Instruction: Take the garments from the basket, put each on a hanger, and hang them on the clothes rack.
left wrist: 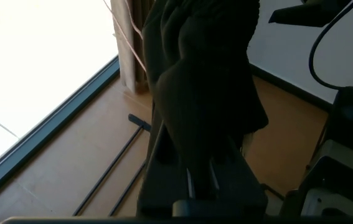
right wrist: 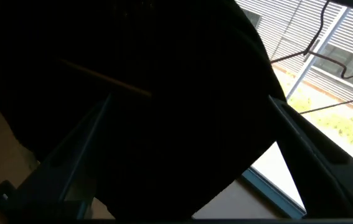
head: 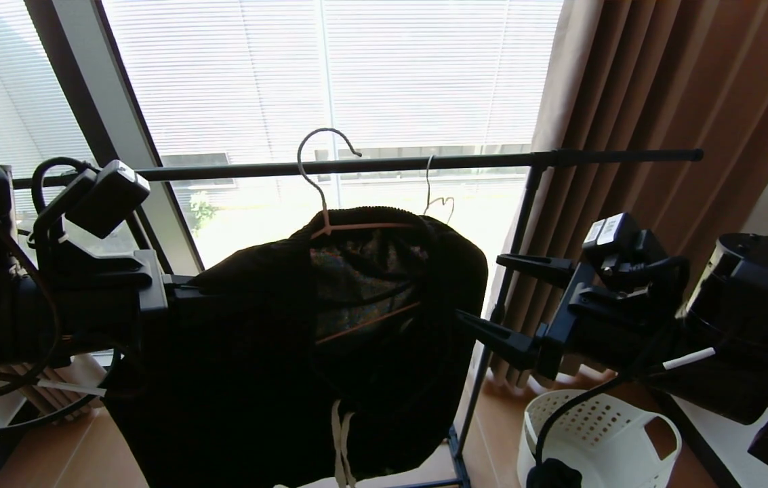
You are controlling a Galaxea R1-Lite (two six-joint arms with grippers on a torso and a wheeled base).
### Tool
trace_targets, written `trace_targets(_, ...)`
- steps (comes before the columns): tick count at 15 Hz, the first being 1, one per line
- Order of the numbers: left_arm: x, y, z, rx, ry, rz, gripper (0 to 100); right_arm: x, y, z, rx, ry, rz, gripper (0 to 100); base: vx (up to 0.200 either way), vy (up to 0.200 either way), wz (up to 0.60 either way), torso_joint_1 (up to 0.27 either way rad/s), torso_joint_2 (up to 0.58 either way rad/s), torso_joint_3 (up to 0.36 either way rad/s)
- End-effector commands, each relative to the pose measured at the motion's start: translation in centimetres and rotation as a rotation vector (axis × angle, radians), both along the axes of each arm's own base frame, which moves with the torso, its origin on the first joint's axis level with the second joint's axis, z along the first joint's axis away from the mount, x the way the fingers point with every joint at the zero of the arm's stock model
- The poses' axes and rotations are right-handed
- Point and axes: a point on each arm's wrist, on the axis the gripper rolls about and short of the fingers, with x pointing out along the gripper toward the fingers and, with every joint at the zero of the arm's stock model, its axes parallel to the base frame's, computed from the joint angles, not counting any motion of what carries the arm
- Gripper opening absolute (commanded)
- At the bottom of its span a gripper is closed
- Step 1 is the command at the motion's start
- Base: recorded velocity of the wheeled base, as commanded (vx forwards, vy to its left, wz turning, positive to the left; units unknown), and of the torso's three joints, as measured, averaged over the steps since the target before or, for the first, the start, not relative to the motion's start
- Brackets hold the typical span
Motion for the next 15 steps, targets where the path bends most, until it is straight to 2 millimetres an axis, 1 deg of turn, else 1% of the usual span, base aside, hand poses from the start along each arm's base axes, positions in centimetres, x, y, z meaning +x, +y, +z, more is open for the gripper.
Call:
trace_targets(1,0.1,-0.2,0.1,-0.005,-0.017,-0.007,0,-0.6,1.0,0.4,0.015,-0.001,0.024,100,0.0,0.0,0.0,0.0,0.0,0.0)
trace_targets(4,0.0,-0.4,0.2,-0.008,-0.027,-0.018,0,-0.7,1.9,0.2,0.002,0.034,-0.005,100,0.0,0.0,0.0,0.0,0.0,0.0)
trace_targets(6,-0.1,-0.6,0.3,-0.008,-0.029,-0.024,0,-0.3,2.2,-0.2,-0.008,0.046,-0.017,100,0.0,0.0,0.0,0.0,0.0,0.0)
trace_targets(7,-0.2,-0.5,0.4,-0.01,-0.035,-0.024,0,0.3,2.5,-0.8,-0.019,0.056,-0.045,100,0.0,0.0,0.0,0.0,0.0,0.0)
trace_targets(8,-0.3,-0.5,0.5,-0.008,-0.038,-0.018,0,0.6,2.8,-1.0,-0.021,0.059,-0.051,0,0.0,0.0,0.0,0.0,0.0,0.0)
trace_targets(12,-0.6,-0.4,0.2,-0.004,-0.035,-0.015,0,0.7,2.7,0.2,0.004,0.021,-0.099,0,0.0,0.0,0.0,0.0,0.0,0.0)
trace_targets(15,-0.6,-0.4,0.0,0.0,-0.029,-0.015,0,0.3,2.2,2.2,0.073,-0.003,-0.125,0,0.0,0.0,0.0,0.0,0.0,0.0)
